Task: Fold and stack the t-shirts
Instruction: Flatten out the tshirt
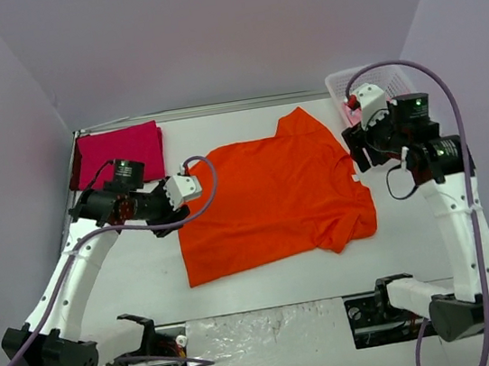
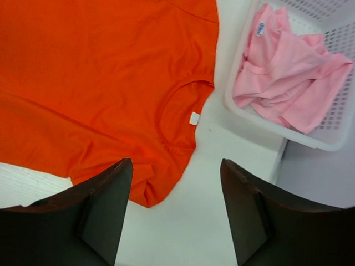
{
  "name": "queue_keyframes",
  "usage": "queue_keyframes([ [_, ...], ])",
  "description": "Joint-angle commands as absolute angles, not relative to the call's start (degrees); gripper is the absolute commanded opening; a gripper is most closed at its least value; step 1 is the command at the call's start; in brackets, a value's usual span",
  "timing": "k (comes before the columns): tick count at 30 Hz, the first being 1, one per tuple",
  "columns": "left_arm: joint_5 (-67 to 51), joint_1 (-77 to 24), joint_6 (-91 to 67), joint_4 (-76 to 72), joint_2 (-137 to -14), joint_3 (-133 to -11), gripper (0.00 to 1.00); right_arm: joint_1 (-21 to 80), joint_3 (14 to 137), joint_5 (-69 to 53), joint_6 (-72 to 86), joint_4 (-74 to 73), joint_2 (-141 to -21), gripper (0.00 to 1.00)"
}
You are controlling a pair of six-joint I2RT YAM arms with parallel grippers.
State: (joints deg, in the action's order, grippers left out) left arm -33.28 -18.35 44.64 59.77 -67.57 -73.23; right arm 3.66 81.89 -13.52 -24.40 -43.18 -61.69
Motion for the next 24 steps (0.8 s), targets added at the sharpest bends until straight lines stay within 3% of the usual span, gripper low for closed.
queue_keyframes([
  [1, -27.7, -18.37, 36.23, 44.07, -68.37, -68.83, 0.46, 3.25, 79.46, -16.7, -24.35, -37.37, -67.49, 0.59],
  [2, -26.38, -18.37, 34.82, 41.51, -69.07, -67.95, 0.46, 3.25, 79.19, -17.57, -24.35, -36.57, -70.55, 0.5],
  [3, -24.19, -18.28, 32.46, 37.4, -70.91, -66.98, 0.45, 3.25, 78.93, -18.1, -24.52, -35.08, -72.32, 0.22],
  [5, -22.42, -18.02, 30.42, 32.72, -73.03, -66.8, 0.45, 3.25, 79.1, -18.72, -24.35, -33.49, -77.66, 0.0],
  [12, -17.06, -16.17, 22.42, 20.31, -85.42, -69.69, 0.44, 3.43, 89.0, -16.53, -24.61, -29.53, -98.85, 0.0],
  [19, -11.17, -15.56, 17.67, 13.01, -97.54, -75.84, 0.33, 4.04, 102.45, -14.5, -23.47, -29.44, -118.79, 0.0],
  [24, -4.5, -15.03, 13.19, 10.12, -105.81, -81.03, 0.23, 4.74, 108.71, -12.84, -22.85, -29.36, -125.41, 0.0],
])
